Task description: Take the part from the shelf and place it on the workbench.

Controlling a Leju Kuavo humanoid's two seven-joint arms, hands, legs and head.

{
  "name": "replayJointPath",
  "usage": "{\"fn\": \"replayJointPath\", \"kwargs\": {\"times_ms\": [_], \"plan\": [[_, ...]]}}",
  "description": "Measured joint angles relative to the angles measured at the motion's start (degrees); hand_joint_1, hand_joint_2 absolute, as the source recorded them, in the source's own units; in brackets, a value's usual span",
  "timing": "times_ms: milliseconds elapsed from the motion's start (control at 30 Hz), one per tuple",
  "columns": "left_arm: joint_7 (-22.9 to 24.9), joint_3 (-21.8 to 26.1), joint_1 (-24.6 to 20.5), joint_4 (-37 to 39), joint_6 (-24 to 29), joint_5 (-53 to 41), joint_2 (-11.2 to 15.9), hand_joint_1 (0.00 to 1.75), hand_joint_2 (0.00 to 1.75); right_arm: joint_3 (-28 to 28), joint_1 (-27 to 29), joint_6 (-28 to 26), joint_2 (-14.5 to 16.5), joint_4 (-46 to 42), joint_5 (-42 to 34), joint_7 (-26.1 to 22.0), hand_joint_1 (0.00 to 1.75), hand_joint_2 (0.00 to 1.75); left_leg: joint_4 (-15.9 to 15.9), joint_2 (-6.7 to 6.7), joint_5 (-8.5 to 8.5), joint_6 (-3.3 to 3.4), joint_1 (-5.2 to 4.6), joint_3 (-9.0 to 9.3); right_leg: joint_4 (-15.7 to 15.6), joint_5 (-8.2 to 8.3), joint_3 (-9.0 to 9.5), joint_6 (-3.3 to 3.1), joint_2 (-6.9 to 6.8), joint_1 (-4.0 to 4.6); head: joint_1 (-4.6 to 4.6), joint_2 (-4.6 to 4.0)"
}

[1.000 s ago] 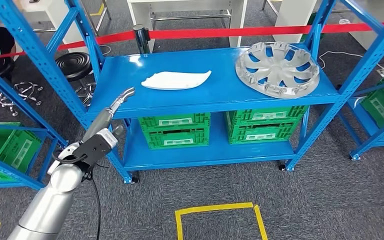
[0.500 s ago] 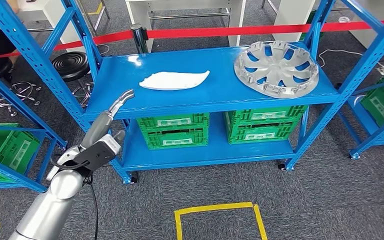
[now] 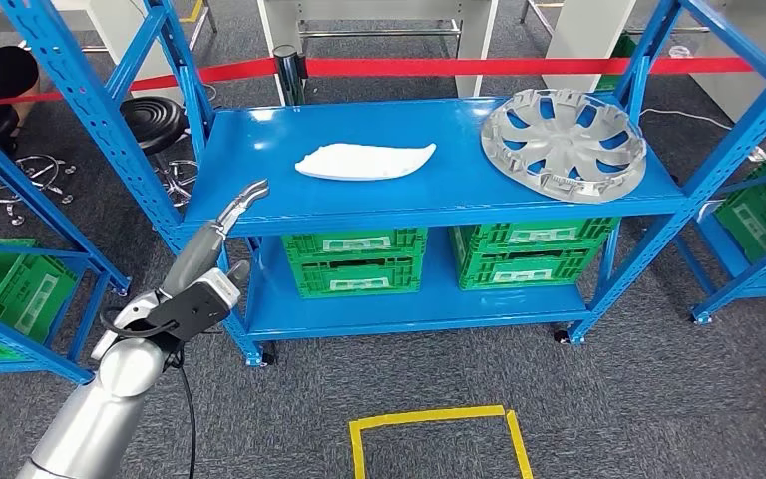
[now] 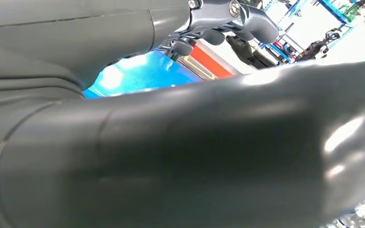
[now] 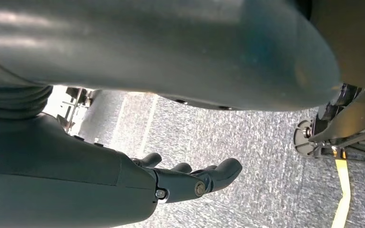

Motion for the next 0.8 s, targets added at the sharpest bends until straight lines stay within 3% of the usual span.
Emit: {"fn": "replayJointPath", "kwargs": {"times_ms": [33, 133, 167, 200, 267, 333, 467, 500, 600, 633, 700, 800], "plan": [[-0.02, 0.0, -0.14, 0.01, -0.02, 0.0, -0.09, 0.0, 0.0, -0.01, -0.04, 0.0, -0.02, -0.01, -0.01, 0.0, 0.0, 0.0, -0.49, 0.1, 0.19, 0.25, 0.19, 0.32, 1.97, -1.06, -0.98, 0.16, -0.03, 0.09, 0.05, 0.0], [-0.03, -0.01, -0.29, 0.25, -0.19, 0.0, -0.32, 0.0, 0.0, -0.1, -0.03, 0.01, -0.04, -0.01, -0.04, 0.0, 0.0, 0.0, -0.62, 0.38, 0.1, 0.62, 0.17, 0.49, 12.37, -5.09, -6.85, 0.44, -0.03, 0.15, 0.09, 0.0], [0.0, -0.01, -0.28, 0.41, -0.27, 0.0, -0.4, 0.0, 0.0, -0.2, 0.0, 0.02, -0.04, -0.01, -0.07, -0.01, 0.0, 0.0, -0.49, 0.44, -0.04, 0.64, 0.14, 0.51, 14.01, -4.95, -8.09, 0.48, -0.04, 0.14, 0.09, 0.0], [0.03, -0.02, -0.29, 0.55, -0.34, 0.0, -0.5, 0.0, 0.0, -0.31, 0.02, 0.03, -0.07, -0.01, -0.1, -0.01, 0.0, 0.0, -0.34, 0.49, -0.19, 0.59, 0.13, 0.53, 13.52, -3.74, -8.28, 0.48, -0.06, 0.13, 0.09, 0.0], [0.07, -0.02, -0.43, 0.72, -0.43, 0.0, -0.71, 0.0, 0.0, -0.56, 0.01, 0.07, -0.18, -0.01, -0.15, -0.05, 0.0, 0.0, 0.16, 0.53, -0.6, 0.24, 0.19, 0.58, 6.87, 0.46, -5.75, 0.31, -0.38, 0.1, 0.09, 0.0], [0.09, -0.03, -0.62, 0.75, -0.49, 0.0, -0.87, 0.0, 0.0, -0.77, -0.08, 0.14, -0.27, -0.01, -0.15, -0.07, 0.0, 0.0, 0.68, 0.56, -1.03, -0.4, 0.0, 0.5, 1.04, 2.69, -3.27, -0.31, -0.73, 0.36, 0.07, 0.0], [0.22, -0.06, -0.97, 0.8, -0.7, 0.02, -0.97, 0.0, 0.0, -0.99, -0.14, 0.2, -0.31, -0.01, -0.15, 0.13, 0.0, 0.0, 0.34, 0.74, -1.03, -1.74, -0.06, 0.77, -0.3, 2.96, -2.67, -1.85, -0.3, 0.78, 0.02, 0.0], [0.27, -0.07, -1.12, 0.82, -0.75, 0.05, -0.99, 0.0, 0.0, -1.05, -0.12, 0.17, -0.32, -0.01, -0.16, 0.24, 0.0, 0.0, 0.13, 0.76, -0.99, -1.48, -0.04, 0.89, -0.46, 3.09, -2.49, -2.01, -0.22, 0.75, -0.1, 0.0], [0.42, -0.12, -1.58, 0.95, -0.88, 0.28, -1.01, 0.0, 0.0, -1.26, -0.14, -0.03, -0.33, -0.01, -0.41, 0.63, 0.0, 0.0, -0.24, 0.76, -0.92, 0.35, -0.16, 1.17, -0.72, 3.2, -2.17, -2.14, -0.08, 0.62, -0.49, 0.0], [0.44, -0.15, -1.65, 0.99, -0.9, 0.37, -1.04, 0.0, 0.0, -1.33, -0.15, -0.21, -0.32, -0.01, -0.56, 0.8, 0.0, 0.0, -0.3, 0.77, -0.86, 0.54, -0.17, 1.25, -0.71, 3.16, -2.15, -2.2, -0.04, 0.66, -0.48, 0.0], [0.44, -0.22, -1.8, 1.12, -0.91, 0.48, -1.1, 0.0, 0.0, -1.49, -0.15, -0.6, -0.32, -0.01, -0.78, 1.21, 0.0, 0.0, -0.47, 0.78, -0.73, 0.22, -0.14, 1.44, -0.69, 3.1, -2.17, -2.33, 0.0, 0.74, -0.49, 0.0], [0.44, -0.32, -2.05, 1.34, -0.91, 0.54, -1.2, 0.0, 0.0, -1.78, -0.17, -0.96, -0.32, -0.01, -0.82, 1.58, 0.0, 0.0, -0.74, 0.77, -0.65, -1.28, -0.01, 1.65, -0.65, 3.05, -2.2, -2.44, -0.02, 0.83, -0.48, 0.0]]}}
